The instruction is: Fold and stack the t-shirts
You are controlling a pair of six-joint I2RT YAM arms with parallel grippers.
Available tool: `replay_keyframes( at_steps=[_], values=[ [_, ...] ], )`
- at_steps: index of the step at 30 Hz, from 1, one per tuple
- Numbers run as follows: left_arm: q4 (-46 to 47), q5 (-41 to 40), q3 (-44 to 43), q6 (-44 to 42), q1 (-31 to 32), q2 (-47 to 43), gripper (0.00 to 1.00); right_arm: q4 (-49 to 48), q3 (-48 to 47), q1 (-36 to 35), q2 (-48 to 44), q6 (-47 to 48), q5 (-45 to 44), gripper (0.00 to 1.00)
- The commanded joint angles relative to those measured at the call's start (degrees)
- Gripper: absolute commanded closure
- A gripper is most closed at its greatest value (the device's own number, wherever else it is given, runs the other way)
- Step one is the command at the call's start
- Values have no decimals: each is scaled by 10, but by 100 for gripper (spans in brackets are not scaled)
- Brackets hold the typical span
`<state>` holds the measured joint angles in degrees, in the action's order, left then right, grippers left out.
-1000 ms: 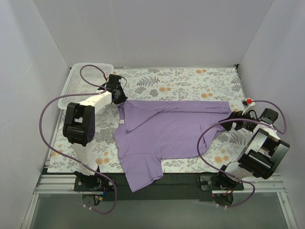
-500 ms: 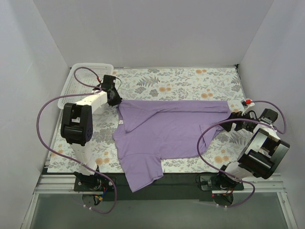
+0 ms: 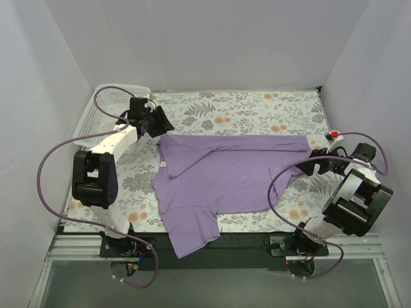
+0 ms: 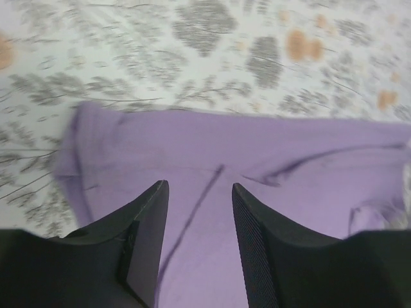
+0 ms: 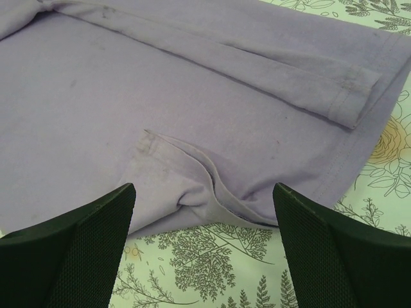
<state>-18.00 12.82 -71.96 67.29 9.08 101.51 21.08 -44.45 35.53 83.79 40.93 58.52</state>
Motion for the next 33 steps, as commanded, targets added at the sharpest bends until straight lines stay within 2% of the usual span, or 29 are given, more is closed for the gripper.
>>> replay_keyframes(
  at_steps=[1, 3, 7, 12, 15, 23, 27, 33],
  values=[
    [65, 173, 17, -43, 5, -54, 57, 66, -48, -6, 24, 42, 14, 6],
    [69, 209, 18, -83, 20, -49, 57, 75, -63, -11, 37, 28, 9, 7],
    [53, 211, -6, -154, 62, -8, 57, 73, -89, -28, 62, -17, -12, 11],
    [34, 171, -43, -207, 127, 37, 57, 67, -132, -40, 101, -71, -29, 17],
    [26, 109, -69, -225, 153, 62, 57, 68, -139, -41, 115, -80, -34, 19],
    [3, 65, -109, -246, 157, 96, 53, 56, -115, -42, 117, -81, -41, 19],
    [-11, 34, -97, -236, 157, 97, 52, 55, -110, -42, 116, -81, -44, 19],
    [-18, 44, -81, -219, 146, 106, 54, 55, -109, -42, 117, -82, -43, 20]
  ],
)
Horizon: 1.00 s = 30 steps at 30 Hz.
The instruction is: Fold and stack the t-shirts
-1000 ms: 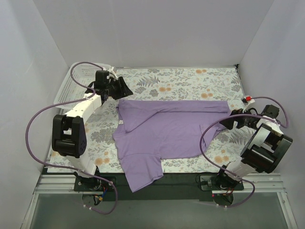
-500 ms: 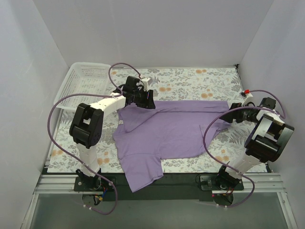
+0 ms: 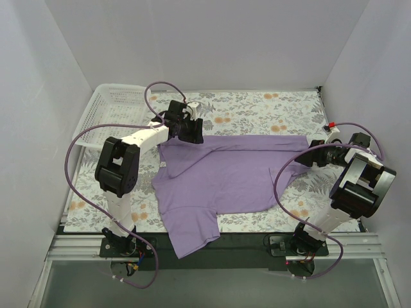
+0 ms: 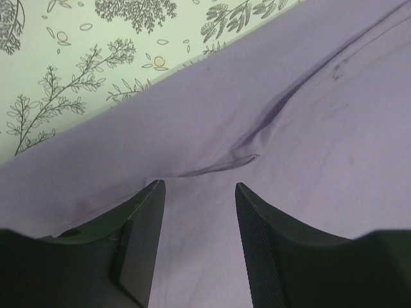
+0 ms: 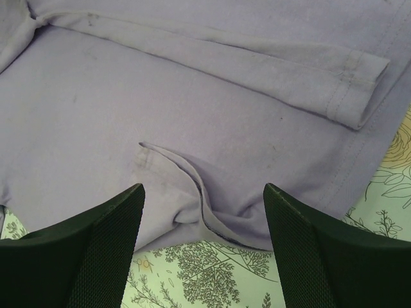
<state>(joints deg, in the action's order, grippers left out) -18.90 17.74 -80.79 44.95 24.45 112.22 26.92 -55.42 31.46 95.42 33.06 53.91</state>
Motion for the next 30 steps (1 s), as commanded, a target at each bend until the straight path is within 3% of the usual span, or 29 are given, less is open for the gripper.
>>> replay_keyframes(
  at_steps=[1, 18, 30],
  values=[
    [-9, 3, 11, 5, -12, 1, 54, -3, 0, -2, 1, -4, 3, 19],
    [-26, 11, -7, 1, -17, 52, 60, -2, 1, -2, 7, -1, 4, 19],
    [-26, 23, 12, 4, -17, 20, 93, -2, 1, -2, 12, -1, -3, 19]
  ],
)
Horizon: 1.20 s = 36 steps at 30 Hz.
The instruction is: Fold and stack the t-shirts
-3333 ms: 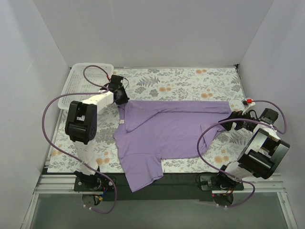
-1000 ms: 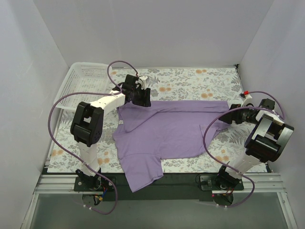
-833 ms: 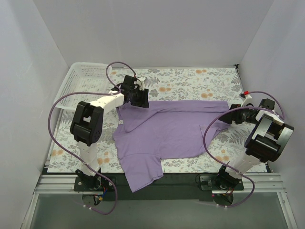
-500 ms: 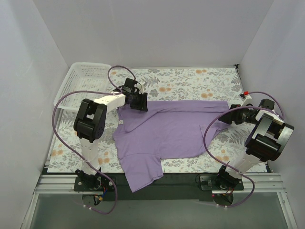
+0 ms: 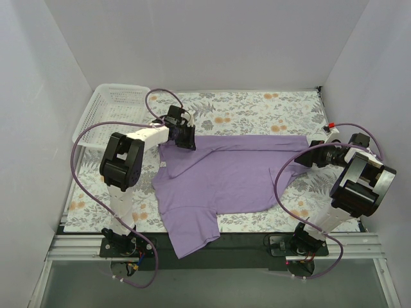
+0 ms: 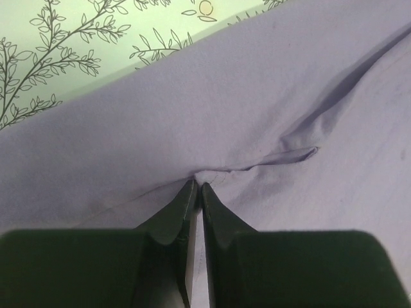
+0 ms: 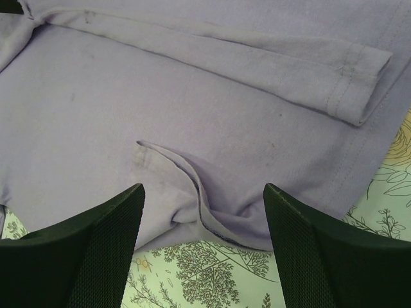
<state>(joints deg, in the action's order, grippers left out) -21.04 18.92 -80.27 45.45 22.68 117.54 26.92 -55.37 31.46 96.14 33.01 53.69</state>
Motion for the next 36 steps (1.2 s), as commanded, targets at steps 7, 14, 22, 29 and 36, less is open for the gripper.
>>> replay_keyframes(
  at_steps=[7, 14, 22, 29, 36],
  values=[
    [-5, 27, 27, 5, 1, -70, 100, -2, 1, -2, 5, 0, -3, 19],
    [9, 79, 77, 24, 1, -117, 100, -1, 0, -2, 5, -1, -4, 19],
    [20, 147, 122, 40, 1, -129, 100, 1, -1, -2, 6, 1, -4, 19],
    [44, 189, 145, 62, 3, -141, 100, 3, 0, -2, 6, 4, -3, 19],
    [61, 213, 139, 80, 12, -128, 100, 6, -1, -1, 9, 8, -4, 19]
  ],
)
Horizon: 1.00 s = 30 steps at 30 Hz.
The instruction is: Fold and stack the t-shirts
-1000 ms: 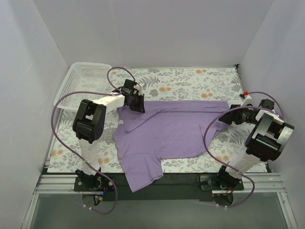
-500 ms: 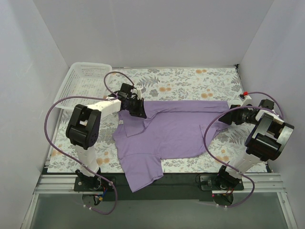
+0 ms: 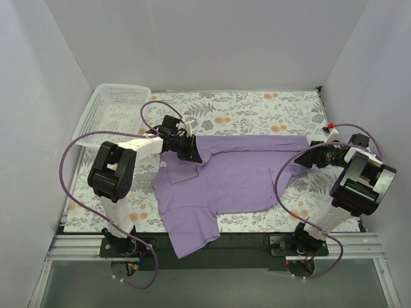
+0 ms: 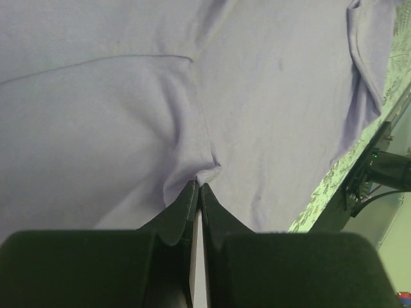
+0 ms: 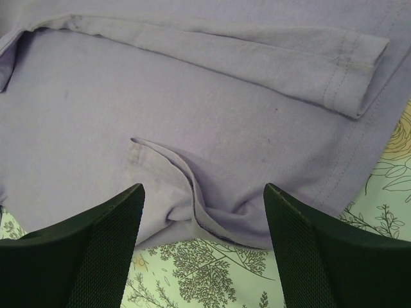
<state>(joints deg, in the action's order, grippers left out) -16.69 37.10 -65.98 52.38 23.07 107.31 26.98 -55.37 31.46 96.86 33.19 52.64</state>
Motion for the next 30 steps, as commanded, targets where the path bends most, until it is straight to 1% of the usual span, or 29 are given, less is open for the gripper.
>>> replay_keyframes(
  at_steps=[1, 11, 14, 17, 18, 19, 21, 22, 24, 25, 26, 27, 28, 29, 30],
  values=[
    [18, 32, -3, 11, 9, -23, 100, 4, -1, -2, 2, 7, 6, 19],
    [19, 48, 3, 17, 20, -14, 100, 10, -4, -2, 3, 14, 3, 18],
    [19, 54, 7, 16, 24, -10, 98, 12, -15, -2, 4, 12, 4, 18],
    [13, 61, 13, 13, 27, -9, 85, 16, -34, -2, 8, 6, 5, 19],
    [7, 62, 15, 10, 28, -10, 76, 17, -41, -2, 13, 0, 4, 18],
    [3, 62, 22, 7, 27, -17, 74, 18, -47, -2, 17, -7, 4, 18],
    [1, 60, 32, 2, 27, -32, 72, 16, -69, -2, 27, -22, 4, 19],
    [2, 54, 38, 1, 27, -58, 69, 16, -78, -3, 32, -27, 5, 19],
    [10, -1, 64, 0, 28, -97, 66, 15, -101, -7, 46, -38, 2, 20],
    [18, -30, 75, 1, 27, -151, 64, 15, -108, -9, 50, -47, 0, 20],
    [39, -84, 106, 2, 28, -182, 62, 14, -115, -10, 54, -52, -1, 20],
    [49, -117, 120, 4, 27, -212, 61, 14, -124, -13, 64, -58, -2, 20],
    [55, -147, 138, 5, 28, -272, 57, 9, -140, -14, 70, -75, -7, 21],
    [62, -175, 153, 7, 23, -300, 47, 4, -149, -15, 75, -85, -11, 22],
    [66, -229, 184, 9, 22, -327, 43, -3, -155, -17, 85, -96, -17, 23]
  ],
)
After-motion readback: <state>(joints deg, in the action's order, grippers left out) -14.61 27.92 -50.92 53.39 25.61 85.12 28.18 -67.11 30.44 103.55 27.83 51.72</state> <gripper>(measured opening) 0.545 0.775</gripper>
